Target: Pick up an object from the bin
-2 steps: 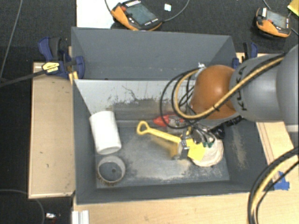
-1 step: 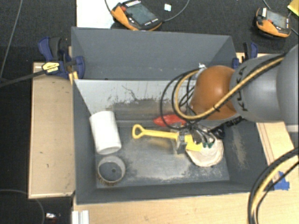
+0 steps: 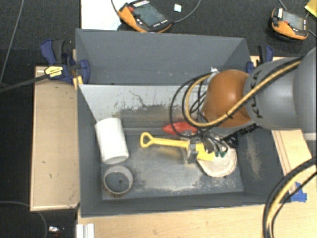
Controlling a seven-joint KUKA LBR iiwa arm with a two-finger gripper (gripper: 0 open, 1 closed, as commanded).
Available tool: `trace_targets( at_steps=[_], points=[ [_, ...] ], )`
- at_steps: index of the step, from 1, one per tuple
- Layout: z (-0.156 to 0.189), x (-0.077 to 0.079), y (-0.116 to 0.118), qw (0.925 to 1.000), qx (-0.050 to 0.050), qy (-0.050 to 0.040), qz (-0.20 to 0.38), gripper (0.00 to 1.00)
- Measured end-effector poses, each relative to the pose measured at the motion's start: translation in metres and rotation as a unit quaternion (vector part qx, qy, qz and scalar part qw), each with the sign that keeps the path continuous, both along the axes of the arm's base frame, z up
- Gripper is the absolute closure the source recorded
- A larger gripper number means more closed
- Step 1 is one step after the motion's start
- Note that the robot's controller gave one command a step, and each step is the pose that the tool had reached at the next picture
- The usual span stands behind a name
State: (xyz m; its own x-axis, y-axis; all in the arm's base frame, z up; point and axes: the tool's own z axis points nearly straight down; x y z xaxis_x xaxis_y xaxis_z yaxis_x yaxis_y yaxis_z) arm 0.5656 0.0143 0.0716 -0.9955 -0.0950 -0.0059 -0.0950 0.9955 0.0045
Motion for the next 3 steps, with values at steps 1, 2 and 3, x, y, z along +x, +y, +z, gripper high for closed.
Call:
trace_targets(
  at_steps=[1, 2, 3],
  points=[
    [0.014, -0.001, 0.0, 1.0, 0.0, 0.0005, -0.001, 1.0],
    [0.034, 0.0, 0.0, 1.0, 0.0, -0.0001, -0.001, 1.0],
    [0.062, -0.002, 0.0, 1.0, 0.0, 0.0022, -0.002, 1.0]
  ],
)
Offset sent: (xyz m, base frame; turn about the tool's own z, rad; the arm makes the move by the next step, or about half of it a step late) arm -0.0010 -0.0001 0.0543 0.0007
